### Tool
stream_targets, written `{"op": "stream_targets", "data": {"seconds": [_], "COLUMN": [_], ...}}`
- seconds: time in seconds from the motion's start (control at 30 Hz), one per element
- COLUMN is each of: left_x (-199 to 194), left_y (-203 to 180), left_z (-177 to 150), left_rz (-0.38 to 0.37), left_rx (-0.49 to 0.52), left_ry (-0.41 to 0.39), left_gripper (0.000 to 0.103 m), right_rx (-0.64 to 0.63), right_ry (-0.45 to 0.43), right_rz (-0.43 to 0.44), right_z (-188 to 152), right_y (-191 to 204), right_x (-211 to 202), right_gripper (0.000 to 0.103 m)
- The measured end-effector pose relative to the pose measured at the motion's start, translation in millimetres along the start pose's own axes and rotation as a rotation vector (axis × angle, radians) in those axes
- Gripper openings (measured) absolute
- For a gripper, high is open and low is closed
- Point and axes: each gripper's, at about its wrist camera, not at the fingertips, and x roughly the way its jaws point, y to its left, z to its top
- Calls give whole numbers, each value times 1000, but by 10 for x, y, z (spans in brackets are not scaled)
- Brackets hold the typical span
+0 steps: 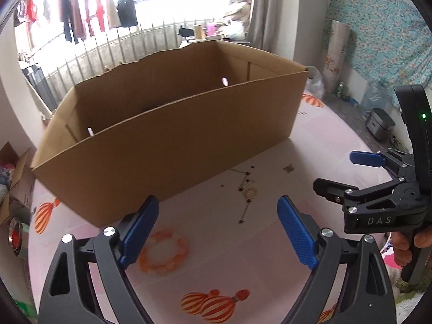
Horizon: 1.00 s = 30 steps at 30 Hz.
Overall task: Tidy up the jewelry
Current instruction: 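Lower the left gripper onto a small gold ring and close it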
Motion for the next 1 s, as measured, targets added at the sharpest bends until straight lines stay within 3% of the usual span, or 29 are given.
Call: {"op": "stream_targets", "data": {"seconds": [0.1, 0.17, 0.4, 0.5, 0.83, 0.9, 1.0], "left_x": [134, 213, 444, 509, 602, 611, 607], "left_y": [-121, -181, -267, -285, -261, -268, -322], "left_z": [69, 97, 152, 153, 114, 87, 40], "left_rz": [-70, -97, -95, -74, -59, -55, -49], "left_rx": [5, 16, 37, 56, 94, 103, 120], "left_ry": [26, 43, 109, 139, 152, 141, 128], "left_gripper": [67, 57, 28, 19, 17, 11, 11], "right_rx": [23, 30, 61, 60, 50, 53, 57], "right_ry": [-10, -13, 5, 7, 15, 12, 2], "right_rz": [-4, -16, -1, 0, -9, -11, -15], "right_z": [9, 8, 57, 92, 138, 136, 141], "right_y": [-60, -73, -130, -141, -141, -133, -129], "right_x": [-27, -33, 73, 111, 189, 173, 139], "right_gripper": [93, 86, 77, 76, 73, 73, 72]}}
